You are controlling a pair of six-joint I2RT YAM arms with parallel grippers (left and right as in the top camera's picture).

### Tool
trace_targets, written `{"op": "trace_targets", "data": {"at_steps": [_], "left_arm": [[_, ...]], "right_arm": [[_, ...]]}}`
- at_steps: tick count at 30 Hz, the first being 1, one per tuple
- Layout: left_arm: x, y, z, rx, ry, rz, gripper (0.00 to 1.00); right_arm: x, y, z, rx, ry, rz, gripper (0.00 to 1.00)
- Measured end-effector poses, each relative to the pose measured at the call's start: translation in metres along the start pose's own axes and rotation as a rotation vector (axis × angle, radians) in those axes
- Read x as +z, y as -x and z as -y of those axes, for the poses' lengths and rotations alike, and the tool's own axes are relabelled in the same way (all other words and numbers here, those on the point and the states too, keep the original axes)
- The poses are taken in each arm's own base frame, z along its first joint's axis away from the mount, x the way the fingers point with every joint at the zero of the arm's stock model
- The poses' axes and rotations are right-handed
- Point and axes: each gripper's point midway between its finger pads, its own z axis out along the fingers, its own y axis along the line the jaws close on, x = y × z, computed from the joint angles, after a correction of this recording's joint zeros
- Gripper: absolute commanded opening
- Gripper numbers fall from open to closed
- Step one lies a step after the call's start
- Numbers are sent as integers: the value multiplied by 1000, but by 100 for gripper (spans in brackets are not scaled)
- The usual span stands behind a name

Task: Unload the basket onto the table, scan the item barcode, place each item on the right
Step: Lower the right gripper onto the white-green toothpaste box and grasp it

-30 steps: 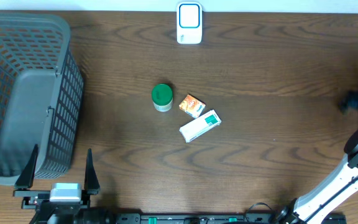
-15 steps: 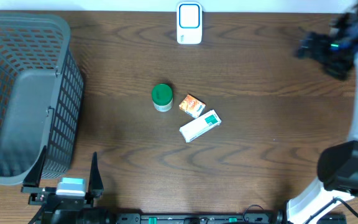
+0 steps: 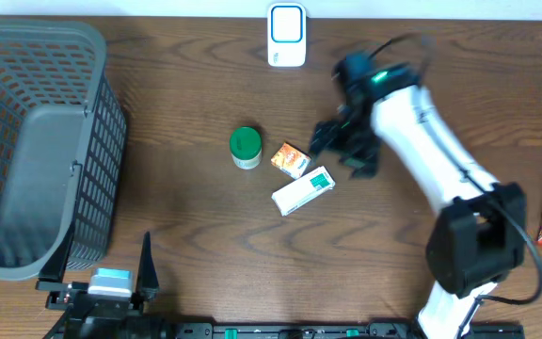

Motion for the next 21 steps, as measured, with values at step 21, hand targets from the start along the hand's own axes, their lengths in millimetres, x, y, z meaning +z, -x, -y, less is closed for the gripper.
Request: {"op": "trace_targets", "data": {"at_steps": [21], "left_arm": [[0,-1,2,-1,-14,-4,87]], "right_arm": [[69,2,-23,159,92,70,86]]}}
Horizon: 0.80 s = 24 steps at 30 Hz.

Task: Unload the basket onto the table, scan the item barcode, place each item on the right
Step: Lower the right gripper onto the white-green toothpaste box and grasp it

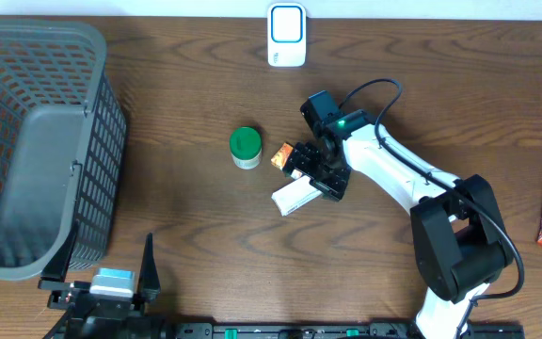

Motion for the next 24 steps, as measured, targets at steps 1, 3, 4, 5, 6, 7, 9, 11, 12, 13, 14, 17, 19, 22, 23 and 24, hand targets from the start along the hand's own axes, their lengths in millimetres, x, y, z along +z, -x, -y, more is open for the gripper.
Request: {"op": "trace_targets", "data": {"at_steps": [1,3,4,5,6,7,9,11,12,13,14,17,19,22,23,24], "left_arm": [[0,0,0,0,0,0,87],[0,0,0,0,0,0,87],[0,0,0,0,0,0,87],[0,0,0,0,0,0,87],[0,0,0,0,0,0,87],[0,0,0,0,0,0,87],[0,0,0,0,0,0,87],[0,0,0,0,0,0,87],[0,0,0,0,0,0,87],[0,0,0,0,0,0,87],[0,0,0,0,0,0,87],[0,0,0,0,0,0,87],[0,0,0,0,0,0,87],[0,0,0,0,0,-2,87],[0,-1,0,0,-1,-3,87],[0,-1,0,0,-1,-4,87]], "right_arm": [[0,0,-1,3,3,2,86],[1,0,-1,9,1,1,87],[1,0,-1,13,0,0,86],[2,0,0,15,-3,-3,87],[4,0,1,18,-8,-5,87],[6,-1,3,23,-18,-12,87],[11,-2,7,30,-38,-24,87],[17,-3,11,37,-55,-34,88],[20,-3,12,40,-63,-39,88],[24,-4,13,44,-70,-43,88],[27,-4,13,48,-74,-46,87],[29,-3,11,57,-68,-43,85],[30,-1,8,61,-57,-39,82],[31,1,10,78,-71,-29,81],[31,2,11,83,-82,-21,81],[30,5,15,84,-104,0,82]]}}
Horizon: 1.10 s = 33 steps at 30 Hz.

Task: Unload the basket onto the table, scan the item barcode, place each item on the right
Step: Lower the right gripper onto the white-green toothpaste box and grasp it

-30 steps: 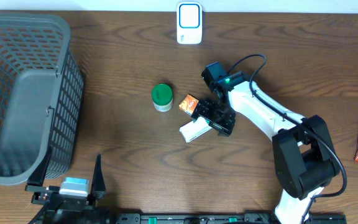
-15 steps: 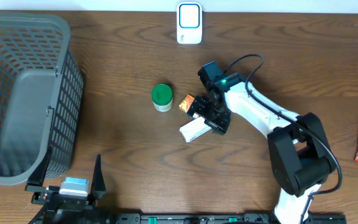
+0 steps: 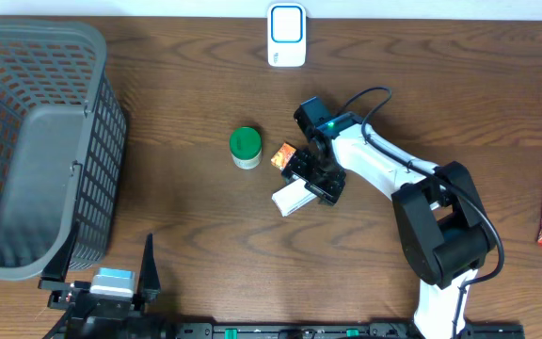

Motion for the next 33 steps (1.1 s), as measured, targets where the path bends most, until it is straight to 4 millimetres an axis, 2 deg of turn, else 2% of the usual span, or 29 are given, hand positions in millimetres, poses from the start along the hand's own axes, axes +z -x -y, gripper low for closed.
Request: {"op": "trace_targets", "data": {"at_steps": [4,6,8,14,29,33], "left_arm": [[0,0,0,0,0,0,87],[0,0,0,0,0,0,87],[0,0,0,0,-1,-1,87],[0,-3,1,-2,-5,-13,87],[0,-4,1,-2,-5,-15,87],[0,-5,2,-3,-9,-22,87]], "right_arm": [[0,11,17,12,-86,71,77],[0,16,23,11,-117,100,64],[-1,19,23,17,-120,120,55],[-2,29,19,-14,-114,167,40],[-3,27,16,-35,-98,147,29],[-4,17,13,-29,-74,99,29]]}}
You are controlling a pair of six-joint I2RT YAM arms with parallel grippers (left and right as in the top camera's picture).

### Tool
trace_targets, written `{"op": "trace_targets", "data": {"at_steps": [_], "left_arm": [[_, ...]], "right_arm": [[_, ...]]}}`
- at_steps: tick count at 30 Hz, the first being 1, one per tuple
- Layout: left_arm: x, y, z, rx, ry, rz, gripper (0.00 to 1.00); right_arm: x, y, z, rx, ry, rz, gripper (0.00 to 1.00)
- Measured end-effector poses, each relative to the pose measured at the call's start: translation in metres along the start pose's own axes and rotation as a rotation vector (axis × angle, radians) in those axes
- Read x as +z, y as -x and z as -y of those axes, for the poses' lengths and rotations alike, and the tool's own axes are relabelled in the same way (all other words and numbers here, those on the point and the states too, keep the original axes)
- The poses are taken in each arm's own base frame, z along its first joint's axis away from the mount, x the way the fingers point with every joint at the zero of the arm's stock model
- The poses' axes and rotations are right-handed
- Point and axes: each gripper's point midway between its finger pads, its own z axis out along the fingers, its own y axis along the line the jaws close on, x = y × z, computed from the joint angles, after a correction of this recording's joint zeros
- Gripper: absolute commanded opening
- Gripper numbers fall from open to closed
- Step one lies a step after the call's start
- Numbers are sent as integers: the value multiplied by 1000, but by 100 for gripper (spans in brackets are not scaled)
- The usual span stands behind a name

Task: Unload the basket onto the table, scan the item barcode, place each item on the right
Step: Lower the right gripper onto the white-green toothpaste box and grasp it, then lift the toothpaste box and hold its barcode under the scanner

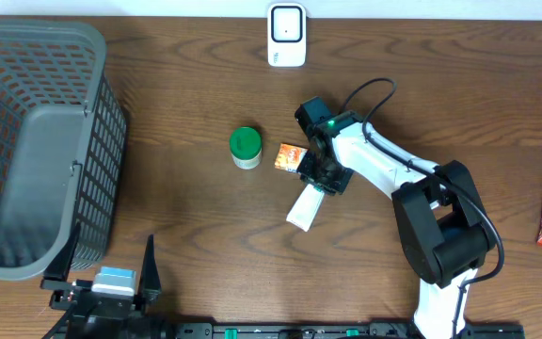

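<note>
My right gripper (320, 179) is shut on the upper end of a white box with green print (303, 208). The box slants down and to the left from the fingers, at the middle of the table. The white and blue barcode scanner (287, 35) stands at the far edge, well beyond the box. My left gripper (111, 240) sits at the near left edge, open and holding nothing.
A small orange box (291, 157) lies just left of my right gripper, almost touching it. A green-lidded jar (245, 147) stands further left. A large grey basket (26, 56) fills the left side. A red packet lies at the right edge.
The white box has swung round. It lay slanting up to the right under my right gripper and now points down and left from it. The left arm has not moved.
My right gripper first hovered to the right of the white box, which lay free beside the orange box. Then it was over the box's right end, and stayed there at the following moment. Now the box has turned in its grip.
</note>
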Motion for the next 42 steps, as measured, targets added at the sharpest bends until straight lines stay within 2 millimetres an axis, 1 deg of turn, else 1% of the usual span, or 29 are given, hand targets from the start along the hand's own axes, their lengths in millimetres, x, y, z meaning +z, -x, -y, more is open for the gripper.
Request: {"op": "trace_targets", "data": {"at_steps": [3,6,7,8,11,12,16,17,18,19,21,23,24,25,27,28,32,34,39,42], "left_arm": [[0,0,0,0,0,-1,87],[0,-1,0,0,0,-2,87],[0,-1,0,0,-1,-3,87],[1,-2,1,0,-2,-5,87],[3,-5,1,-1,-5,-14,87],[3,-6,2,-2,-6,-16,87],[3,-6,2,-2,-6,-16,87],[3,-6,2,-2,-5,-16,87],[3,-6,2,-2,-6,-15,87],[3,-6,2,-2,-5,-16,87],[3,-6,2,-2,-6,-15,87],[3,-6,2,-2,-6,-15,87],[3,-6,2,-2,-6,-15,87],[3,-6,2,-2,-6,-15,87],[3,-5,2,-1,-5,-14,87],[3,-5,2,-1,-5,-14,87],[3,-5,2,-1,-4,-13,87],[3,-5,2,-1,-5,-13,87],[3,-5,2,-1,-4,-13,88],[3,-5,2,-1,-5,-13,87]], "right_arm": [[-7,-13,8,41,-17,-47,30],[-27,-22,14,108,-8,-62,33],[-35,-24,14,128,2,-61,31],[-47,-28,15,155,20,-64,27],[-65,-36,16,186,50,-82,28],[-70,-42,17,199,57,-105,24],[-74,-62,21,230,43,-211,18],[-77,-72,22,249,40,-269,18],[-77,-74,22,252,40,-278,18],[-80,-81,22,266,39,-322,18],[-83,-89,21,288,44,-375,18],[-87,-95,18,317,58,-424,14],[-88,-96,16,333,67,-447,15],[-90,-96,15,349,73,-461,15],[-93,-96,14,386,84,-489,21],[-94,-94,14,403,89,-499,22],[-97,-88,14,476,97,-523,20],[-97,-84,15,518,98,-529,17],[-100,-67,20,667,98,-542,13],[-101,-61,23,722,97,-543,13]]}}
